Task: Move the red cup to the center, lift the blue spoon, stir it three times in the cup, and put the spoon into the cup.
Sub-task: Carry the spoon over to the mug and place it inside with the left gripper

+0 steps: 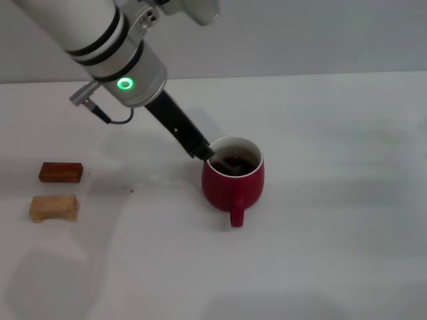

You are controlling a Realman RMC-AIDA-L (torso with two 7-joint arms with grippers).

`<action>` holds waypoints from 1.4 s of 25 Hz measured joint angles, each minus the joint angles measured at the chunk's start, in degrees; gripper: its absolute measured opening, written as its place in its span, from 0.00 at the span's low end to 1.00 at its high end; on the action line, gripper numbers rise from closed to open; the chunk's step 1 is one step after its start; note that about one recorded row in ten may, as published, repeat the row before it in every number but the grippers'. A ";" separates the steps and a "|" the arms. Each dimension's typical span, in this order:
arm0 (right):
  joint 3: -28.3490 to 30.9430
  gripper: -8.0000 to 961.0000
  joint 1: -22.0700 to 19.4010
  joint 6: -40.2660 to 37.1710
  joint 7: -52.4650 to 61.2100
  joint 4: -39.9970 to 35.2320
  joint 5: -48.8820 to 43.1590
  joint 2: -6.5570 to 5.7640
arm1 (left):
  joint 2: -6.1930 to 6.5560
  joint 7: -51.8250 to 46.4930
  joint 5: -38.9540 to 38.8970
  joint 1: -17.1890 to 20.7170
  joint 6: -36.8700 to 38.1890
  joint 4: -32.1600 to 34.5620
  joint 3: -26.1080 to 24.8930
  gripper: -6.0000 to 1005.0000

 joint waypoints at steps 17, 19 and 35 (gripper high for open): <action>0.31 0.01 -0.35 0.81 0.00 0.21 0.31 0.08 | 0.30 1.63 -0.14 -1.13 -5.72 -1.47 -0.39 0.14; 0.23 0.01 -0.15 0.79 0.00 0.21 0.31 0.09 | 0.43 1.63 0.72 -0.73 -5.49 -1.47 -0.80 0.14; -0.01 0.01 1.15 1.22 0.00 -0.24 0.03 0.09 | 0.39 2.36 0.60 -0.61 2.27 -0.29 -4.63 0.15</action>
